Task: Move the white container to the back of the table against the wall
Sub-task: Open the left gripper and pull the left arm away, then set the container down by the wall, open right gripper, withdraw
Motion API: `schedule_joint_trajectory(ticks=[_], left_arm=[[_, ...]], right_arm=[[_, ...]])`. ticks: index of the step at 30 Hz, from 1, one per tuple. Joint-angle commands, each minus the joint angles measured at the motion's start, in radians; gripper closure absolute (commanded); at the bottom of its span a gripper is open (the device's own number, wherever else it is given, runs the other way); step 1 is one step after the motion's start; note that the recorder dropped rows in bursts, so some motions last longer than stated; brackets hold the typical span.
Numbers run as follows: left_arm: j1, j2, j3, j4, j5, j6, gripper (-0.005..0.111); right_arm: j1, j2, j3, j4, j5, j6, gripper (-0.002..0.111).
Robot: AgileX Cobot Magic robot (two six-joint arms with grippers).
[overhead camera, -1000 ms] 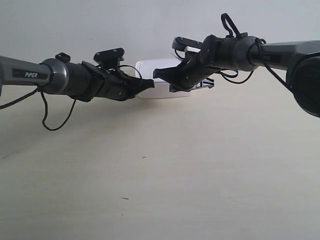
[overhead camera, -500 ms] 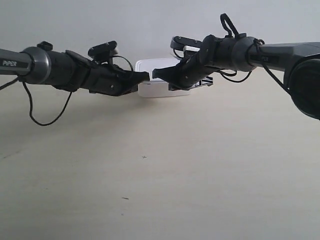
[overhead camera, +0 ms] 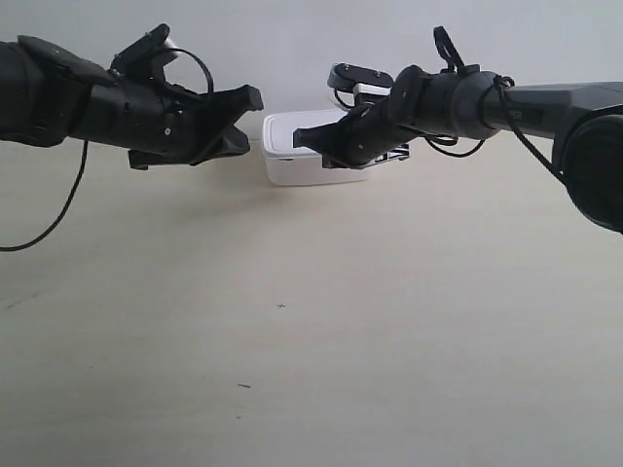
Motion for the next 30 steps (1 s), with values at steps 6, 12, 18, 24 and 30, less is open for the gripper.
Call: schedule_joint_trajectory(ticks=[6,12,18,24,30], left_arm=[[-0.001,-0.242,0.161,0.041,0.027,-0.011,0.107],[-0.001,-0.379,0.252,0.080,0.068,-0.042,0.107],[-0.001,-0.514,0.322,0.178,0.107,-0.060,0.107],[-0.001,-0.603,0.358,0.262,0.152,-0.060,0.107],[-0.001,-0.634,0.381,0.297,0.161,-0.060,0.107]], right_arm=[[-0.003,0.044,-0.069,0.070,0.008,-0.069,0.108],[-0.003,0.044,-0.071,0.074,0.004,-0.099,0.108],[-0.005,0.044,-0.071,0.066,0.013,-0.154,0.108],[-0.014,0.044,-0.071,0.068,0.026,-0.299,0.108],[-0.018,0.044,-0.071,0.070,0.013,-0.461,0.108]])
